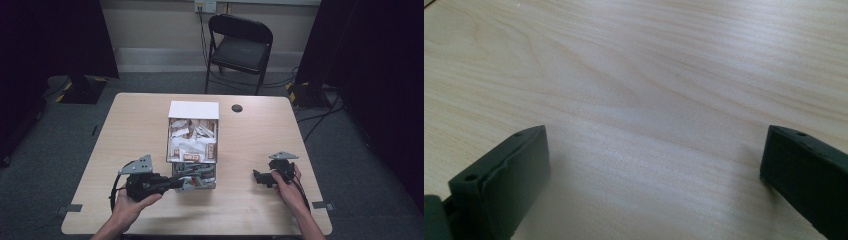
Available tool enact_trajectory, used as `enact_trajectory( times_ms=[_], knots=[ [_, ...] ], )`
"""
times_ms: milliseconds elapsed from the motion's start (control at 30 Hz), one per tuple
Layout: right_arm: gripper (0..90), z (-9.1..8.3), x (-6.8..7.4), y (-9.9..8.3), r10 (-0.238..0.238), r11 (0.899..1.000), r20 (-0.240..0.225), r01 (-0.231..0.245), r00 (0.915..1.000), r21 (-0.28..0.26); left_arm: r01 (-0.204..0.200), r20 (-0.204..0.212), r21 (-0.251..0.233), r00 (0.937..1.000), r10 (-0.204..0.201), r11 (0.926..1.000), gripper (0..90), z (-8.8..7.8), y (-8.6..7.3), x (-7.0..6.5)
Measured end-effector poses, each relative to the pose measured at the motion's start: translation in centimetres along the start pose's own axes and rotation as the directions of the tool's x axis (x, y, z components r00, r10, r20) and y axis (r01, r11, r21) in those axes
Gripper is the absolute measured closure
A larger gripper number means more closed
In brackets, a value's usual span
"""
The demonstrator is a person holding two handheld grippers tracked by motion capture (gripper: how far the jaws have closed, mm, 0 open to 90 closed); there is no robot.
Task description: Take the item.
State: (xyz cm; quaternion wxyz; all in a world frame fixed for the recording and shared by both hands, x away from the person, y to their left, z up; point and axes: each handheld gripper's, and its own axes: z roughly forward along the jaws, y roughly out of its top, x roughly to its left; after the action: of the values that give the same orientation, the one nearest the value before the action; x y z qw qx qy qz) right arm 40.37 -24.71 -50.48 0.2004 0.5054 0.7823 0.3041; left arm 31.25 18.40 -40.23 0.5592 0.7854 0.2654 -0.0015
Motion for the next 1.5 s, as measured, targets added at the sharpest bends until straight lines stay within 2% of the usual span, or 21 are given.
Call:
enact_trajectory(
  times_ms=[300, 367, 500, 567, 733, 933, 1167, 1200, 1500],
  knots=[
    [0.0, 0.0, 0.0, 0.0, 0.000, 1.000, 0.000, 0.000, 1.0000, 0.000, -0.003, -0.002, -0.013, 1.0000, 0.003, 0.9999, 88.5, -1.1, 0.5, -0.4],
    [0.0, 0.0, 0.0, 0.0, 0.000, 1.000, 0.000, 0.000, 1.0000, 0.000, -0.015, -0.013, -0.004, 0.9998, 0.015, 0.9999, 88.5, -1.3, 0.6, -0.7],
    [0.0, 0.0, 0.0, 0.0, 0.000, 1.000, 0.000, 0.000, 1.0000, 0.000, -0.023, -0.009, -0.007, 0.9997, 0.023, 0.9997, 88.5, -1.7, 0.6, -0.8],
    [0.0, 0.0, 0.0, 0.0, 0.000, 1.000, 0.000, 0.000, 1.0000, 0.000, -0.012, -0.011, -0.034, 0.9999, 0.012, 0.9993, 88.5, -2.4, 0.6, -0.8],
    [0.0, 0.0, 0.0, 0.0, 0.000, 1.000, 0.000, 0.000, 1.0000, 0.000, -0.016, -0.023, -0.046, 0.9996, 0.015, 0.9988, 88.6, -4.0, 0.7, -1.0],
    [0.0, 0.0, 0.0, 0.0, 0.000, 1.000, 0.000, 0.000, 1.0000, 0.000, -0.029, -0.030, -0.030, 0.9991, 0.028, 0.9991, 88.6, -5.1, 0.4, -1.4],
    [0.0, 0.0, 0.0, 0.0, 0.000, 1.000, 0.000, 0.000, 1.0000, 0.000, -0.014, -0.048, -0.057, 0.9988, 0.012, 0.9983, 88.6, -6.5, -0.2, -0.9],
    [0.0, 0.0, 0.0, 0.0, 0.000, 1.000, 0.000, 0.000, 1.0000, 0.000, -0.011, -0.067, -0.067, 0.9977, 0.006, 0.9977, 88.6, -7.1, -0.3, -0.7],
    [0.0, 0.0, 0.0, 0.0, 0.000, 1.000, 0.000, 0.000, 1.0000, 0.000, 0.011, -0.113, -0.096, 0.9933, -0.022, 0.9953, 88.6, -9.1, -0.6, 0.2]
  ],
)
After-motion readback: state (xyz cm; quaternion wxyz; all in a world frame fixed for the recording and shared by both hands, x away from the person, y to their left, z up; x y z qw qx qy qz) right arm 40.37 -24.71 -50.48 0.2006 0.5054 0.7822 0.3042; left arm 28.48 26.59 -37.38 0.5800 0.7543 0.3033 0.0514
